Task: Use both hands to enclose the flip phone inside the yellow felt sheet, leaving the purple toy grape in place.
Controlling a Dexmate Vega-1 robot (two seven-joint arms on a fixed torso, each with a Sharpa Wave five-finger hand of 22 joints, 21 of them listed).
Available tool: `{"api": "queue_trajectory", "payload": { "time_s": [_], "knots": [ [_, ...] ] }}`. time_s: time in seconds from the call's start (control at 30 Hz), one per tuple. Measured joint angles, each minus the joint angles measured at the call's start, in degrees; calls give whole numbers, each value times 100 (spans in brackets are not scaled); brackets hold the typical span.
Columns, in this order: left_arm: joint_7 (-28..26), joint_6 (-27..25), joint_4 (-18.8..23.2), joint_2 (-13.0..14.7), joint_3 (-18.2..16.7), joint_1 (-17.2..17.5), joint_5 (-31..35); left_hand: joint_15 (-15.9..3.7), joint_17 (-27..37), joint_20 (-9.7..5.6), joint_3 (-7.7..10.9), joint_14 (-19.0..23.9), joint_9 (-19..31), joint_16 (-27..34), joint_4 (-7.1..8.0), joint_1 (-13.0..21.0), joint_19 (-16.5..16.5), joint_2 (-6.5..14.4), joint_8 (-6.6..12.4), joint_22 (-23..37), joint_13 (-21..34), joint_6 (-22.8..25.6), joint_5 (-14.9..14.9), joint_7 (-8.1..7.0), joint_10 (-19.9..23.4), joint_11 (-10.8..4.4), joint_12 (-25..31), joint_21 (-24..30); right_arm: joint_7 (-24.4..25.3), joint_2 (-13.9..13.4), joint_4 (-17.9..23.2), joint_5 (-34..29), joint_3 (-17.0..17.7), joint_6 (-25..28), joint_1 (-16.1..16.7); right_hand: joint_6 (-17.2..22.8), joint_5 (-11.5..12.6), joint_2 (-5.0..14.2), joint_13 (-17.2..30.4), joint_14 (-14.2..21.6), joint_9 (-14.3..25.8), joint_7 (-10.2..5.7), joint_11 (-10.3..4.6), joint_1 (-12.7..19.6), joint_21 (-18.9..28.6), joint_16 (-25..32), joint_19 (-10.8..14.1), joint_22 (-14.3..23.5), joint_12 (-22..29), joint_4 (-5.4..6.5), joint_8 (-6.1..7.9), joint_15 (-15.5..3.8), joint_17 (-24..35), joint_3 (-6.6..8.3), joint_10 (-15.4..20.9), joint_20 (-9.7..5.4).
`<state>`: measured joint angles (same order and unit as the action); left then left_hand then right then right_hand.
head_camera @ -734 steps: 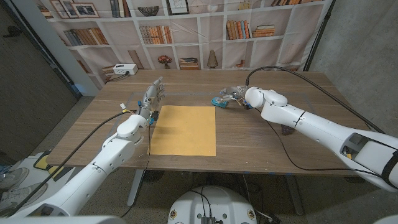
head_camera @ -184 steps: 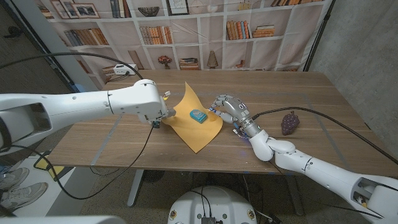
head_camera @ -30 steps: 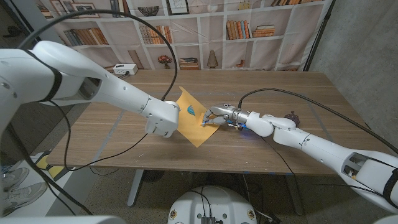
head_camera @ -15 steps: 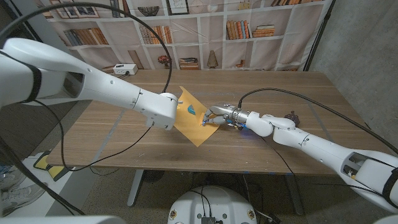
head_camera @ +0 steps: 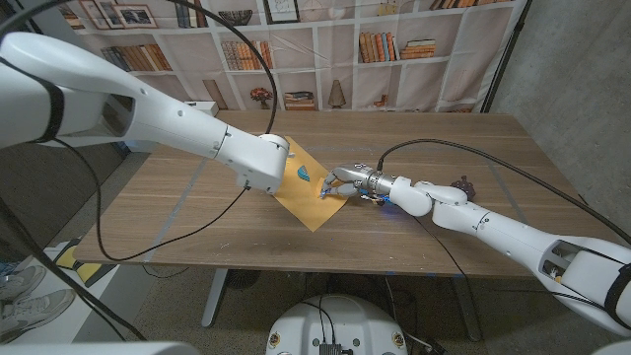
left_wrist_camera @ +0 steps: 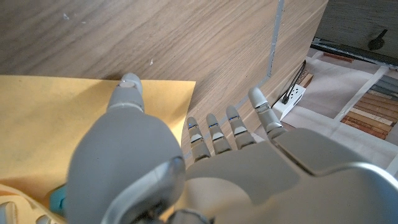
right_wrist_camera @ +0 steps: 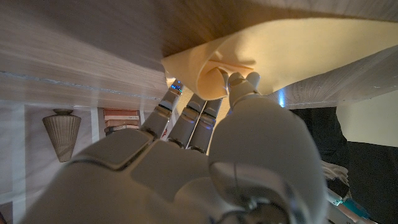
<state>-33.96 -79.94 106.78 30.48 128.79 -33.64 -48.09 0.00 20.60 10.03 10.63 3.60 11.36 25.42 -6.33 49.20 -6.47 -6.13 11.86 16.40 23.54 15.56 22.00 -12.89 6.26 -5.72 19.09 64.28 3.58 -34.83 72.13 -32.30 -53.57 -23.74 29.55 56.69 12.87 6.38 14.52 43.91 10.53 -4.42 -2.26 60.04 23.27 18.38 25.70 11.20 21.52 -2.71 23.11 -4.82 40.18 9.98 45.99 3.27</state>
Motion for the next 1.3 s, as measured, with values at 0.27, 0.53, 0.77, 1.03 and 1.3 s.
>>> {"api": "queue_trajectory", "payload": {
  "time_s": [0.27, 0.53, 0.77, 1.03, 1.3],
  "knots": [
    [635, 115, -99, 174, -242, 382, 942, 0, 28, 0, -24, 0, -14, 1, 25, 32, 0, 71, -44, -19, 12, -54, 62, 10, 0, 0, 21, 0, 1, -14, -6, 21, 6, -19, -5, 0, 0, -7, 13, 0, -1, 0, -11, -36, 0, -5, 0, 0, 0, -24, -41, 0, -13, 25, 11, 0],
    [1602, 240, -349, 97, -309, 639, 2029, -198, 56, -176, 11, 253, 12, -35, 59, 353, 176, 521, 200, -154, 53, 741, 193, 57, 380, -188, 262, 145, 5, -24, -23, 61, 26, -34, -6, 0, 0, -24, 28, 0, -2, 0, 20, -53, 0, 7, 0, 2, -7, -33, -43, 0, -26, 34, 62, 0],
    [2020, 240, -479, 83, -385, 866, 2735, -217, 56, -405, 150, 668, 13, -34, 35, 670, 405, 1063, 614, -280, 48, 1645, 7, 270, 948, -309, 534, 371, 3, -25, -63, 81, 33, -51, -18, 0, 1, -45, 29, 0, -3, 0, 20, -74, 0, 6, 0, 2, -7, -56, -54, 0, 9, 56, 62, 0],
    [2200, 207, -513, 234, -600, 1274, 3578, -228, 137, -636, 446, 1297, 10, 51, -157, 990, 637, 1473, 1087, -363, -9, 1857, -641, 483, 1656, -439, 766, 771, 2, -16, -148, 85, 31, -98, -59, 0, -23, 5, 28, 31, 2, 0, 20, -187, 0, 6, 0, 1, -7, -79, -67, -31, 8, 79, 61, 0],
    [2226, 150, -400, 409, -798, 1553, 4122, -234, 344, -594, 351, 1229, 3, 94, -87, 809, 563, 1291, 883, -400, 71, 2405, -924, 889, 1506, -448, 721, 922, 19, -5, -201, 90, 26, -122, -82, 0, -24, 5, 65, 31, 2, 0, -10, -187, 0, 5, 0, 0, -34, -103, -86, -31, 5, 103, 91, 0]
  ]
}}
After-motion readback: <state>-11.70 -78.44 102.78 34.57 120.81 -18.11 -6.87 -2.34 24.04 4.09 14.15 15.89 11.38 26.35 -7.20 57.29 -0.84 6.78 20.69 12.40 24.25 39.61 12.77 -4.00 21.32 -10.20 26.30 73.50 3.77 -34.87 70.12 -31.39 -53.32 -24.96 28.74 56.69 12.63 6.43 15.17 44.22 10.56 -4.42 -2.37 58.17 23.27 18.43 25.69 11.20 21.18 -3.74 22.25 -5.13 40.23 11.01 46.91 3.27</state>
